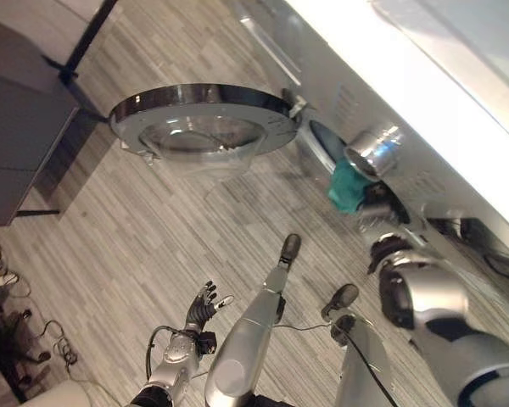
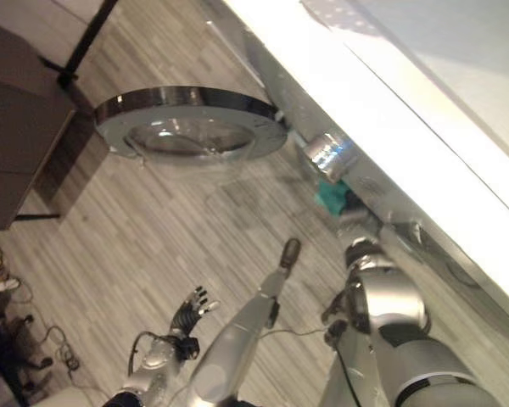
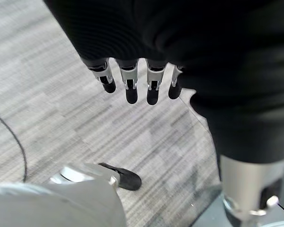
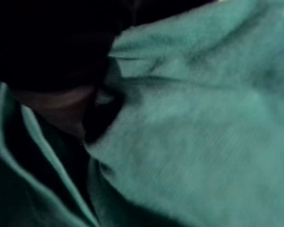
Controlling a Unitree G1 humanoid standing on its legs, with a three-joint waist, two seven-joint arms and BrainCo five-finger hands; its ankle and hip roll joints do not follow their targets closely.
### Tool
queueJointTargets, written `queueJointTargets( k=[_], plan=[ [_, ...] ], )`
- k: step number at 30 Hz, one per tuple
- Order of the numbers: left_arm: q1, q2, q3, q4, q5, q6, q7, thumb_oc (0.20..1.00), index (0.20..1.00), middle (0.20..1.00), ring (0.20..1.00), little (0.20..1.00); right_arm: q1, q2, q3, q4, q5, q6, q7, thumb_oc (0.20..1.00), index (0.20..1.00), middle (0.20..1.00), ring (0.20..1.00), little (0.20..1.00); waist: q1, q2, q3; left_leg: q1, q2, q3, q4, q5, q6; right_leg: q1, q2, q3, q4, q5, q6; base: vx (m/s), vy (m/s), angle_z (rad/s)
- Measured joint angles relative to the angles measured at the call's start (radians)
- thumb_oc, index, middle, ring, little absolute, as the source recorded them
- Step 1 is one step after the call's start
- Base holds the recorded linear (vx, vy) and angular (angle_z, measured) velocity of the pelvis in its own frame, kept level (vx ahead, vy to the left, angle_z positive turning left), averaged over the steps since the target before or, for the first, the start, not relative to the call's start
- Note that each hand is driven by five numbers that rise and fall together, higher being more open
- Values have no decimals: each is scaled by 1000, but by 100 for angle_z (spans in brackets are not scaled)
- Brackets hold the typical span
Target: Grab the laundry basket,head to the washer,open it,put in the laundry and shut it.
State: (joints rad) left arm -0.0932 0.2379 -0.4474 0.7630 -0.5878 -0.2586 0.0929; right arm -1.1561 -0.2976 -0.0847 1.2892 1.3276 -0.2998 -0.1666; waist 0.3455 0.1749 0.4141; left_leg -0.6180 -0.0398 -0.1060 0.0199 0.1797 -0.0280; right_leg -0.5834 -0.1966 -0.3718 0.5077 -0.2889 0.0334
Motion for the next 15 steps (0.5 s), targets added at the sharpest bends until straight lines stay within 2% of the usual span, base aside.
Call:
queueJointTargets(
  k=[2,6,8,10,11,12,13,14,15],
  plan=[
    [0,0,-1,0,0,0,-1,1000,1000,1000,1000,1000,-1,1,-1,-64,37,-13,-19,200,200,200,200,200,-1,5,-3,-10,-1,2,2,0,0,-10,0,2,0,0,1,0,0,0],
    [0,0,-3,-2,-1,0,-1,1000,1000,1000,1000,1000,4,-17,9,-74,44,-65,-36,200,200,200,200,200,3,7,-4,-19,-4,-8,9,0,0,-12,0,-4,2,-1,2,18,-25,8],
    [6,1,-8,-36,-3,-3,-5,1000,1000,1000,1000,1000,11,-74,-9,-105,37,-120,-82,200,200,200,200,200,18,27,-15,-48,-8,-37,11,11,-7,-22,0,-34,4,-2,4,19,-40,28],
    [9,4,-10,-43,-4,1,-10,1000,1000,1000,1000,1000,8,-121,4,-125,-14,-139,-146,200,200,200,200,200,26,28,-14,-65,-12,-47,10,20,-14,-43,-9,-41,20,-4,5,13,1,17],
    [14,4,-9,-54,-4,0,-10,1000,1000,1000,1000,1000,7,-155,30,-126,-78,-147,-186,332,332,332,332,332,30,31,-14,-73,-16,-51,9,23,-14,-53,-14,-44,32,-7,5,0,44,14],
    [22,6,-7,-61,-3,0,-10,1000,1000,1000,1000,1000,7,-183,83,-125,-176,-138,-243,1000,1000,1000,1000,1000,30,32,-15,-83,-19,-53,9,26,-17,-65,-20,-45,41,-8,6,-6,57,10],
    [28,10,-7,-66,-3,1,-10,1000,1000,1000,1000,1000,7,-213,154,-120,-273,-126,-297,1000,1000,1000,1000,1000,31,32,-15,-92,-22,-53,9,29,-16,-80,-26,-44,50,-9,6,-8,41,5],
    [39,26,-4,-81,-1,0,-8,1000,1000,1000,1000,1000,7,-272,349,-100,-452,-63,-336,1000,1000,1000,1000,1000,27,33,-15,-111,-27,-49,8,38,-6,-108,-36,-39,65,-9,6,3,30,0],
    [43,38,1,-81,-1,0,-8,1000,1000,1000,1000,1000,7,-295,442,-112,-580,6,-332,1000,1000,1000,1000,1000,19,35,-14,-118,-32,-44,4,45,-4,-124,-44,-33,78,-7,9,3,9,-6]
  ],
)
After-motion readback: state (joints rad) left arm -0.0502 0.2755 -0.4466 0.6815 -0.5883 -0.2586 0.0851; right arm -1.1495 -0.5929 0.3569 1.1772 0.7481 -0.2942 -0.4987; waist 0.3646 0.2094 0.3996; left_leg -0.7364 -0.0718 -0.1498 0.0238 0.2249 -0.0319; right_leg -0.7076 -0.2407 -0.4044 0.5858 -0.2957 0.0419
